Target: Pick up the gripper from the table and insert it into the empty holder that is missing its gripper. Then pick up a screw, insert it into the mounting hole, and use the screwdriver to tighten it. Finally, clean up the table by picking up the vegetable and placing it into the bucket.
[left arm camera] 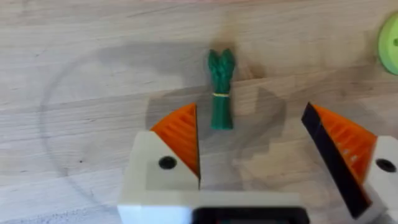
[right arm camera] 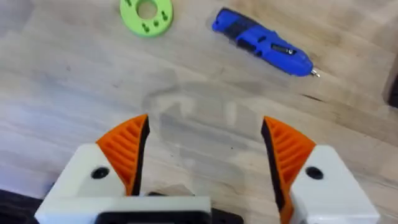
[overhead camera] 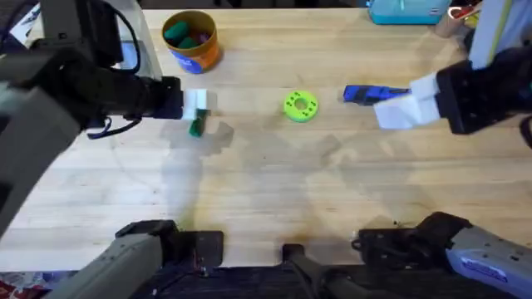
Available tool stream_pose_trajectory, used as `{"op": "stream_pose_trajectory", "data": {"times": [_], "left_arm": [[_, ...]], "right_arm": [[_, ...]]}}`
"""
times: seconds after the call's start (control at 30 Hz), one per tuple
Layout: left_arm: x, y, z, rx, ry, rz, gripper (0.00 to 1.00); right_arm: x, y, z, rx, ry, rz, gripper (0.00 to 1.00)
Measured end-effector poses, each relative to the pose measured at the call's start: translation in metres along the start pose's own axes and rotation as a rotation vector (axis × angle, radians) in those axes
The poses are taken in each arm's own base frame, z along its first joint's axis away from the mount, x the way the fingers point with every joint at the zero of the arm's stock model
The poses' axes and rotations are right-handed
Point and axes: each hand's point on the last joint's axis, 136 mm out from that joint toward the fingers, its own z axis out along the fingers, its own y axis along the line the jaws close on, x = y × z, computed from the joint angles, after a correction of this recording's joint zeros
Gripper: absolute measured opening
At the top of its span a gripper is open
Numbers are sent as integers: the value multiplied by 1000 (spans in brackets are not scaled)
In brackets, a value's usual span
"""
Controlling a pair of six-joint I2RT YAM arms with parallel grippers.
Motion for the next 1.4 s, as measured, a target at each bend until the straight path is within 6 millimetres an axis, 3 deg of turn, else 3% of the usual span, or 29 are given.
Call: {"op": "stream_pose_trajectory", "data": {"times": [0.17,0.47,1.4], "left_arm": [[3,21,25,-27,58,-23,986],[12,31,52,-28,134,3,986],[12,31,52,-28,135,3,986]], "right_arm": [[-2,3,11,-5,-20,46,995],[8,7,32,6,45,48,995],[8,7,32,6,45,48,995]]}}
